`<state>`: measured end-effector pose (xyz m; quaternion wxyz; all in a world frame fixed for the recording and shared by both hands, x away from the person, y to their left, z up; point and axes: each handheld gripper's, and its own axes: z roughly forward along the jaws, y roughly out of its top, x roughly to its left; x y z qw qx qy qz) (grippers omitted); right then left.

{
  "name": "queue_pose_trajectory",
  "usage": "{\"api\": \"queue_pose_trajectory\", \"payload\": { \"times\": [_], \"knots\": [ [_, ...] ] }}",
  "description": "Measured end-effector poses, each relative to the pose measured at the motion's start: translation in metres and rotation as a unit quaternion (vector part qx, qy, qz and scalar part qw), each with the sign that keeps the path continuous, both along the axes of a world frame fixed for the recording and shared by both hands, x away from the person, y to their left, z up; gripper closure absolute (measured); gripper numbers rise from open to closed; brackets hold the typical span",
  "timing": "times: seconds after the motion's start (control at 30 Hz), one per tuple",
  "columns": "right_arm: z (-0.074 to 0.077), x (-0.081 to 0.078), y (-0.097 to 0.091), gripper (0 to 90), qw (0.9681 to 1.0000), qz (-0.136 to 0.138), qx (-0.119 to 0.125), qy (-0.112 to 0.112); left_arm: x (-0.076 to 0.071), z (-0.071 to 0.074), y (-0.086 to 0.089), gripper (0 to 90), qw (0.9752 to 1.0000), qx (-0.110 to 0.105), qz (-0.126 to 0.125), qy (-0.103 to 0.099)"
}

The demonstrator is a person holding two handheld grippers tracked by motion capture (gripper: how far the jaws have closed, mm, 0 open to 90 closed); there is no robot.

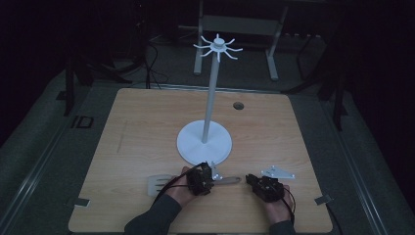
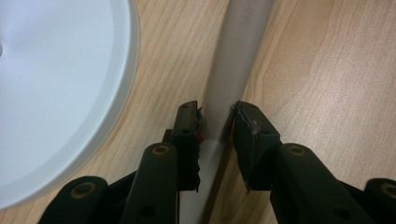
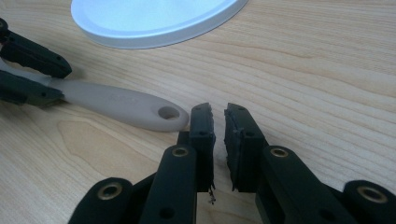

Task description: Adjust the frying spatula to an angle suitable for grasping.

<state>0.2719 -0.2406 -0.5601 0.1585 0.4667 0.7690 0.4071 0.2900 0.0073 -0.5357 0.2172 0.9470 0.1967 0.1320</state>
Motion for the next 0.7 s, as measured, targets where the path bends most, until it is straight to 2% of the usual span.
{"api": "queue_pose_trajectory", "payload": {
  "times": [0.33,0.47,0.7],
  "knots": [
    [0.000,0.000,-0.002,80.4,1.0000,-0.004,0.003,0.001,0.007,0.000,-0.005,69.3,0.9996,0.012,-0.016,0.019],
    [0.000,0.000,-0.002,80.0,1.0000,-0.004,0.003,0.002,0.011,0.002,-0.008,69.7,0.9989,0.026,-0.028,0.028],
    [-0.001,0.001,-0.002,79.7,1.0000,-0.004,0.003,0.004,0.019,0.003,-0.014,70.1,0.9975,0.035,-0.040,0.047]
  ]
}}
